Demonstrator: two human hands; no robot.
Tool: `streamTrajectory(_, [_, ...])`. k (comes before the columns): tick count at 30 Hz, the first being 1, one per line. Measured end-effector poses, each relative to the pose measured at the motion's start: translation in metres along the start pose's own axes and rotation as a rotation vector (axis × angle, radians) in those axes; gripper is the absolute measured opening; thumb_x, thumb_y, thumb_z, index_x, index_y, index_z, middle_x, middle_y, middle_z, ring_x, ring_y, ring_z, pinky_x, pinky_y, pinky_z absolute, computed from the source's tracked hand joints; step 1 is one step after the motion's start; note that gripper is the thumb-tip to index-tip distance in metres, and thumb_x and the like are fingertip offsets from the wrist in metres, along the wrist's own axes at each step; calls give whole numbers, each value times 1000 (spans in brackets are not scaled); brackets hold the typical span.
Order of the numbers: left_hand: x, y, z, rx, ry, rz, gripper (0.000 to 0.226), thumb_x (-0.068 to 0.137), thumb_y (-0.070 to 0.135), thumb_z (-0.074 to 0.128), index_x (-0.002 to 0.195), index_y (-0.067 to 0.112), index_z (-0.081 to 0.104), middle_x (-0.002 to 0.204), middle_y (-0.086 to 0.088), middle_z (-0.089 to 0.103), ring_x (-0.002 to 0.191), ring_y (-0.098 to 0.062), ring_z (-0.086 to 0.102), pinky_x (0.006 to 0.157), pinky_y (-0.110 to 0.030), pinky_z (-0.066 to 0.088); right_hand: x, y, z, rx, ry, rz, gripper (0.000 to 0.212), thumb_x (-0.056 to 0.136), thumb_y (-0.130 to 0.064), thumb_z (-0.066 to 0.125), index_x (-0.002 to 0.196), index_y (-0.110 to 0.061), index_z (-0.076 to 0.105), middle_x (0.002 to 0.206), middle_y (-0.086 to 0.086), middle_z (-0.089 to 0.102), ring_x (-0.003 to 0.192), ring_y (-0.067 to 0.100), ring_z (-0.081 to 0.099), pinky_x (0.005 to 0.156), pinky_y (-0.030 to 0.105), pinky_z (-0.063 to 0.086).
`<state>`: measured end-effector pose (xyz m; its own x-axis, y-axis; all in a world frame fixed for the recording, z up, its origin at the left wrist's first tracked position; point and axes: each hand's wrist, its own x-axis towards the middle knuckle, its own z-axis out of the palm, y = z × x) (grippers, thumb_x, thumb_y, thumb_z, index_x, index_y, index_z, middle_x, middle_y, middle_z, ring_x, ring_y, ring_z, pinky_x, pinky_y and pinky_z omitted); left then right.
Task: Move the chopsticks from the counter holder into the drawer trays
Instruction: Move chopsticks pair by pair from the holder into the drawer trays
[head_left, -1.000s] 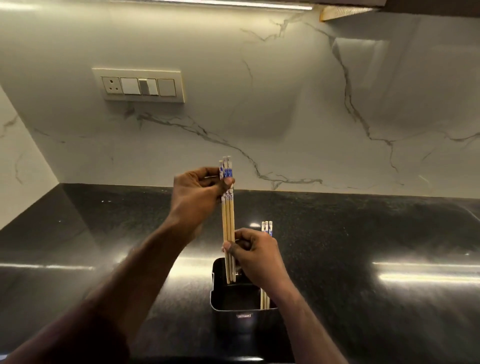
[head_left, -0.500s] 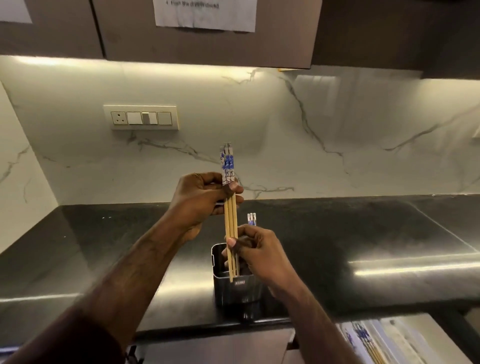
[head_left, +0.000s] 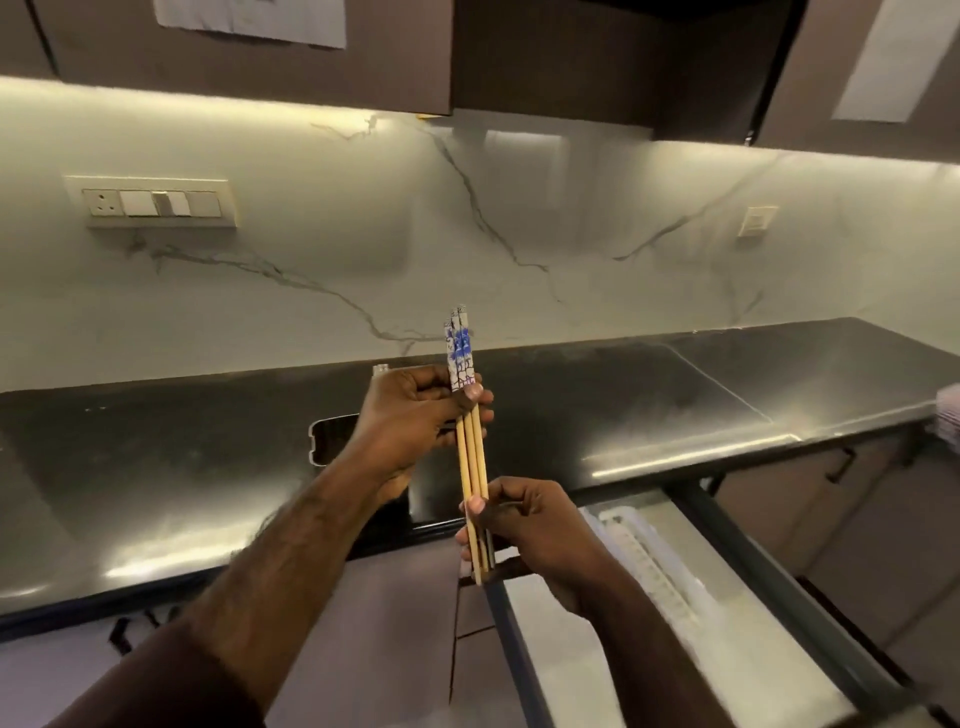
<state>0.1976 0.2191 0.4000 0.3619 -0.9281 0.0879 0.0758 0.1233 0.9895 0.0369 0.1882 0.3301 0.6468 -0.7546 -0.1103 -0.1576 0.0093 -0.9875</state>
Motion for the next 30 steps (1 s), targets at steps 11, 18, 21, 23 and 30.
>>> streamTrajectory(11, [-18,-62,221,-57,0,-57,21,85,5,67,105,1,67,91,-16,75,83,-28,74,71,-35,62,-99,48,-201,-76,87,158,16,92,-23,65,97,-9,73,86,15,74,73,22,71,76,53,60])
streamTrajectory(18, [8,-103,317,-44,13,-105,22,86,6,64,108,2,67,91,-13,75,83,-24,74,77,-39,61,-113,80,-297,-67,102,267,24,93,-34,63,96,-11,72,88,15,74,73,21,70,72,50,61])
streamTrajectory(21, [31,-123,341,-28,13,-123,24,87,8,64,110,2,66,92,-13,75,84,-24,74,79,-41,60,-103,97,-322,3,101,329,31,94,-36,60,98,-7,70,84,13,72,74,23,70,70,47,61])
streamTrajectory(23, [49,-142,355,-43,12,-152,22,87,9,64,108,4,67,91,-11,75,83,-22,74,75,-37,61,-92,110,-339,31,111,366,31,94,-35,60,98,-5,70,84,14,71,74,24,69,70,48,61])
streamTrajectory(30, [108,-231,378,-56,6,-356,19,89,9,62,108,8,64,94,-9,75,85,-20,74,74,-35,60,-36,153,-389,-19,89,589,20,95,-15,61,92,2,70,84,17,67,75,26,66,78,47,61])
